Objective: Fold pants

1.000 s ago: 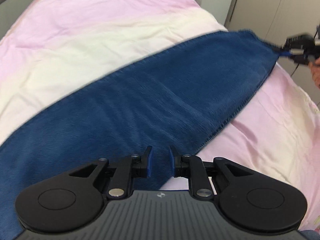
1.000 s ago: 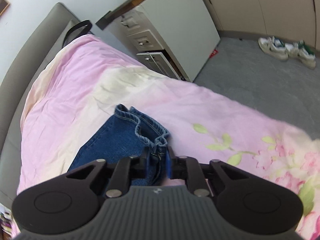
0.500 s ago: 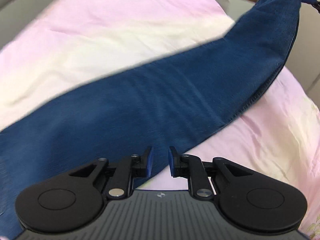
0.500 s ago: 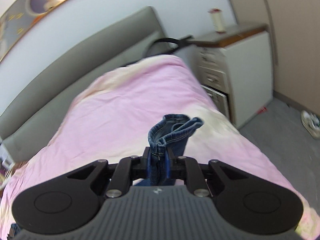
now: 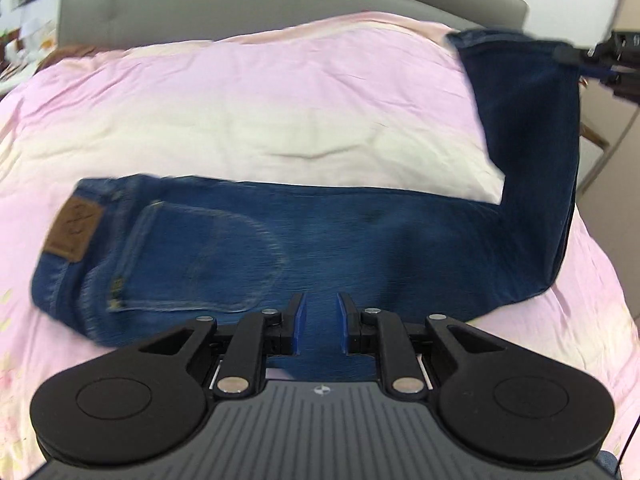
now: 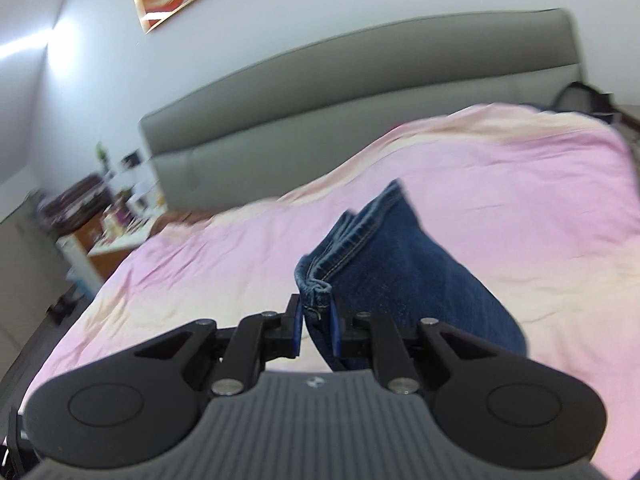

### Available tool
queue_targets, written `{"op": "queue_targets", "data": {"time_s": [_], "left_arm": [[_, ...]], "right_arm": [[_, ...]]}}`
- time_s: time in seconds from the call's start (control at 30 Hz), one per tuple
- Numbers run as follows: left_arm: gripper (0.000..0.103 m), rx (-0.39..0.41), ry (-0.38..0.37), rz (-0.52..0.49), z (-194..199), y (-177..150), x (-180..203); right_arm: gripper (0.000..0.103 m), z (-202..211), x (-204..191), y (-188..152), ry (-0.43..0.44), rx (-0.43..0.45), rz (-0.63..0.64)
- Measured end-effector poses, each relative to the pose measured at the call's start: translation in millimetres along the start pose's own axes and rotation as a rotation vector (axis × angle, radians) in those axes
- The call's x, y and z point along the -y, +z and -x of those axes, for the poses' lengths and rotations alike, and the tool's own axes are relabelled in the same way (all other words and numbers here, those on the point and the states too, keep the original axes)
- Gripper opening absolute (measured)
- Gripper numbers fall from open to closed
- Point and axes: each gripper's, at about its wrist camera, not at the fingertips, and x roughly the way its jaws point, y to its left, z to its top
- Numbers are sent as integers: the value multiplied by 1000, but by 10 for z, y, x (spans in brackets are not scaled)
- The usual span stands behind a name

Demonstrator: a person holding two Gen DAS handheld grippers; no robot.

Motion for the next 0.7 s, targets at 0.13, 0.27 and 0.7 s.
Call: {"op": "queue_targets", "data": {"time_s": [0.13, 0.27, 0.7], "left_arm": [[21, -14, -10, 82, -14, -42, -455], [21, -36, -41, 142, 41, -181, -792], [21, -97, -171, 245, -219, -417, -1149]], "right_arm": [[10, -616, -900, -406, 67, -126, 74], [10, -1186, -1562, -1096, 122, -304, 185], [23, -1677, -1963, -2477, 149, -647, 575]]}}
